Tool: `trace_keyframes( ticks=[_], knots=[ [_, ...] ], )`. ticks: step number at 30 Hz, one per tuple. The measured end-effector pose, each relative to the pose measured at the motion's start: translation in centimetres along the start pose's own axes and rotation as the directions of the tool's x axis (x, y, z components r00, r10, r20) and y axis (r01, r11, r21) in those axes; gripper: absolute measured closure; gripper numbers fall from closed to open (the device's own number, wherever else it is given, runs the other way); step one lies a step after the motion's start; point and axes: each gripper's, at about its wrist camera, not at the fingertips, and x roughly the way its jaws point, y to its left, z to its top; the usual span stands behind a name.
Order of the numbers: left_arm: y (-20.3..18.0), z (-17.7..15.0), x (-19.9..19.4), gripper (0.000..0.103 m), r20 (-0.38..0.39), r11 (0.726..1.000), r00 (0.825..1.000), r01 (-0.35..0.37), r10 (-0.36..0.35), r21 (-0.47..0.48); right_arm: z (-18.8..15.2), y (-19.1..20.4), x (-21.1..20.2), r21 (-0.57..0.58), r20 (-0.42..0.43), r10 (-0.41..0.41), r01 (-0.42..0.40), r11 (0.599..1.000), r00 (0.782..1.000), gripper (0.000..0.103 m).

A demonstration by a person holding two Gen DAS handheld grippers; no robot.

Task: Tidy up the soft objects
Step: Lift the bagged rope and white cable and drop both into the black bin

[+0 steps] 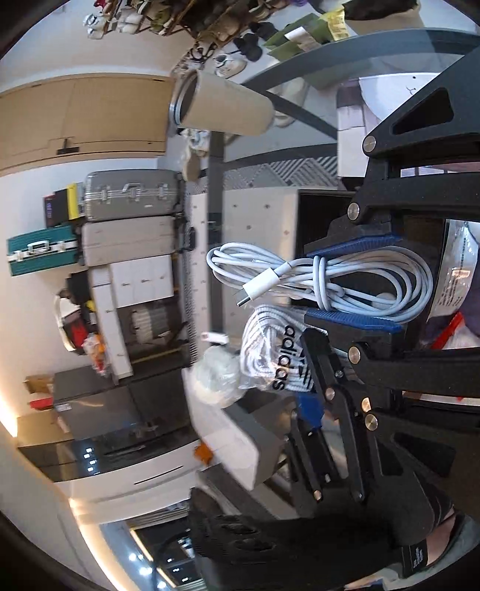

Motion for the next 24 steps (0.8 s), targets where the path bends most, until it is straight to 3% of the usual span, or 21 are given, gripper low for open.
trace_keyframes(
  ticks=[12,16,19,24],
  knots=[
    [0.2,-1.8,2.8,0.083,-0.127,1.000,0.992,-0.005,0.001,-0.031,-1.4,-1.4,3.5,0.023,-0.131,-0.009,0.012,1.000,0.991,0.074],
    [0.4,-1.9,2.9,0.077,-0.145,0.999,0.989,-0.015,0.010,-0.031,-1.9,-1.7,3.5,0.054,-0.158,-0.014,0.023,0.998,0.987,0.063],
    [0.5,-2.0,2.6,0.056,-0.150,0.999,0.988,-0.031,0.026,-0.035,-2.0,-2.4,3.2,0.088,-0.165,-0.008,0.023,0.996,0.986,0.053],
    [1.3,-1.8,1.6,0.053,-0.138,0.998,0.990,-0.019,0.010,-0.067,-2.1,-2.6,1.6,0.113,-0.146,0.012,0.005,0.994,0.989,0.041]
  ],
)
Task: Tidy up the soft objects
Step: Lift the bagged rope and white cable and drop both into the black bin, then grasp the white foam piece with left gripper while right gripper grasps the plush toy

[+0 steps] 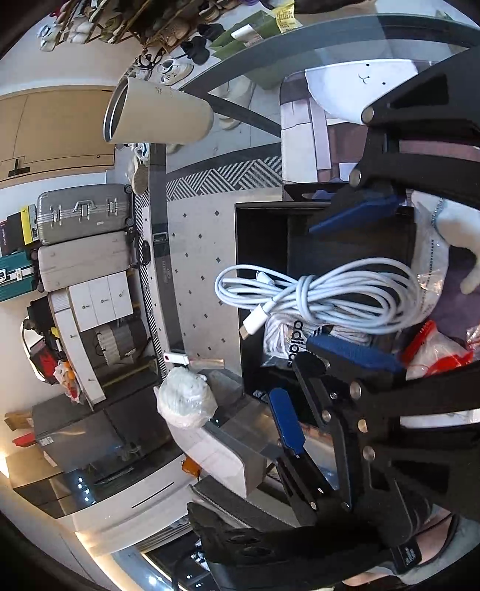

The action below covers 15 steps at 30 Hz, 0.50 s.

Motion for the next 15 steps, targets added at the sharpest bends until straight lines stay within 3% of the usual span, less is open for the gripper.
trace_keyframes(
  ticks=[5,15],
  knots=[
    [-0.7,0.4,-1.3,0.052,0.010,1.000,1.000,0.000,0.000,0.028,-0.4,0.3,-2.1,-0.012,0.015,0.006,-0.006,1.000,1.000,0.040],
    [-2.8,-0.2,-4.3,0.051,-0.050,0.995,0.997,0.069,-0.066,0.072,-2.7,-0.2,-6.7,-0.018,-0.015,-0.004,0.003,1.000,1.000,0.040]
  ],
)
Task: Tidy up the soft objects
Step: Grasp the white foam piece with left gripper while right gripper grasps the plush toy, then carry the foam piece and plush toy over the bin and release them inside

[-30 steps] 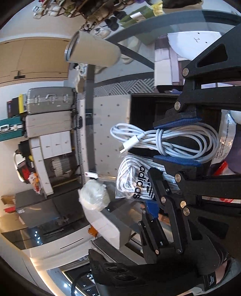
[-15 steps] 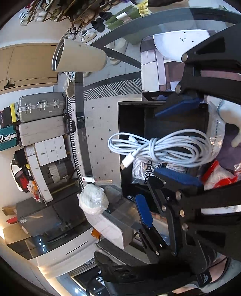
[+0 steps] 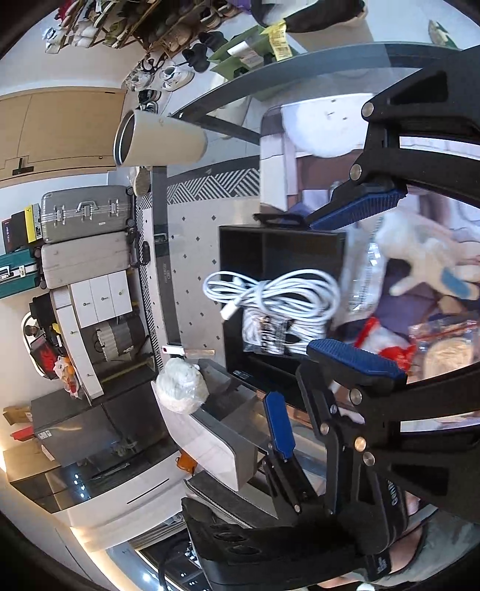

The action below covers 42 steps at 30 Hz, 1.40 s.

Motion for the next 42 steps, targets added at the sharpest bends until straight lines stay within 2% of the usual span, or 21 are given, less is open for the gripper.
trace_keyframes(
  ticks=[5,12,15,19,27,31,34,36,38,39,42],
  knots=[
    [-0.9,-1.7,-1.7,0.051,-0.052,0.999,0.999,-0.008,0.009,0.031,-2.2,-0.6,-0.7,0.018,-0.041,-0.004,0.004,1.000,0.999,0.040],
    [-0.5,-5.5,-2.4,0.051,-0.118,1.000,0.993,0.027,-0.025,0.009,-5.5,-0.6,0.4,0.063,-0.116,-0.013,0.021,0.998,0.993,0.039],
    [-0.8,-7.0,-1.6,0.051,-0.162,0.999,0.986,0.032,-0.026,0.031,-6.5,-0.6,1.3,0.097,-0.145,-0.038,0.053,0.994,0.989,0.030],
    [-0.8,-8.0,-1.0,0.051,-0.193,0.999,0.981,0.038,-0.031,0.032,-7.6,-0.6,2.8,0.126,-0.192,-0.065,0.090,0.988,0.979,0.029],
    [-0.9,-8.7,-1.1,0.051,-0.180,0.998,0.984,0.005,0.006,0.060,-8.5,-1.6,4.8,0.135,-0.239,-0.121,0.156,0.978,0.964,0.029],
    [-0.2,-8.6,-0.7,0.050,-0.181,0.997,0.982,-0.035,0.047,0.069,-8.6,-1.5,4.9,0.119,-0.238,-0.121,0.152,0.981,0.964,0.029],
    [0.5,-8.7,-0.3,0.050,-0.188,0.996,0.980,-0.060,0.071,0.061,-8.6,-1.3,4.8,0.105,-0.235,-0.128,0.156,0.982,0.963,0.045],
    [1.0,-8.9,0.3,0.051,-0.216,0.998,0.975,-0.044,0.052,0.043,-8.7,-1.2,4.8,0.093,-0.238,-0.129,0.155,0.984,0.963,0.053],
    [1.3,-9.3,0.9,0.059,-0.239,0.999,0.970,-0.036,0.042,0.030,-8.8,-1.0,4.7,0.096,-0.241,-0.119,0.145,0.985,0.963,0.064],
    [1.3,-9.5,1.4,0.066,-0.252,0.998,0.966,-0.046,0.053,0.036,-8.8,-1.1,4.6,0.104,-0.245,-0.102,0.130,0.986,0.964,0.064],
    [1.1,-9.9,1.8,0.066,-0.266,0.998,0.963,-0.044,0.054,0.044,-8.8,-1.4,4.5,0.129,-0.248,-0.057,0.092,0.987,0.967,0.065]
  ],
)
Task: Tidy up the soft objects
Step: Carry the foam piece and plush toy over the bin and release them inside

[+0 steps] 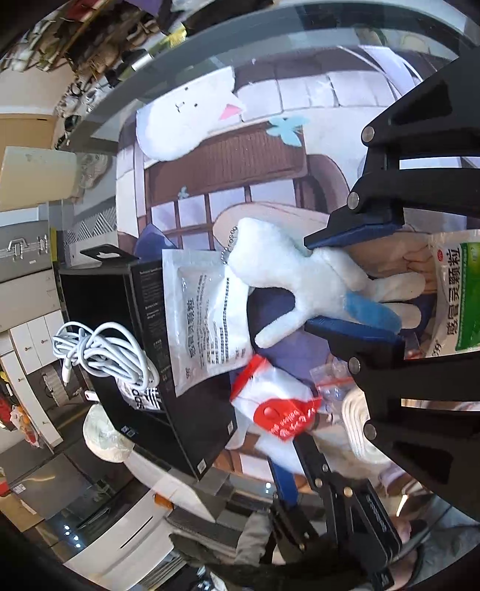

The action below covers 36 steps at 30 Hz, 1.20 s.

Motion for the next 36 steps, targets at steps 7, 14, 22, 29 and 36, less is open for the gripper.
trace_keyframes(
  ticks=[7,14,22,29,36],
  knots=[
    [-0.4,0.1,-0.3,0.067,0.002,1.000,1.000,0.012,-0.012,0.013,-0.2,0.1,-0.1,0.001,-0.003,0.007,-0.007,1.000,1.000,0.066],
    [-0.4,0.6,-1.4,0.067,0.045,1.000,0.999,0.012,-0.012,0.007,-0.1,0.1,-1.2,0.010,0.038,0.009,-0.010,1.000,0.999,0.066],
    [-1.1,1.6,-3.6,0.067,0.148,0.999,0.989,-0.023,0.018,0.031,0.0,0.6,-4.4,-0.017,0.171,0.006,-0.003,1.000,0.985,0.066],
    [-1.6,2.5,-5.5,0.067,0.242,0.998,0.970,0.005,-0.018,0.055,-0.1,2.0,-6.8,-0.056,0.294,-0.020,0.039,0.998,0.956,0.066],
    [-2.6,3.9,-6.8,0.067,0.329,0.996,0.944,-0.005,-0.026,0.092,0.1,4.0,-10.1,-0.095,0.476,-0.026,0.081,0.992,0.879,0.066]
  ],
)
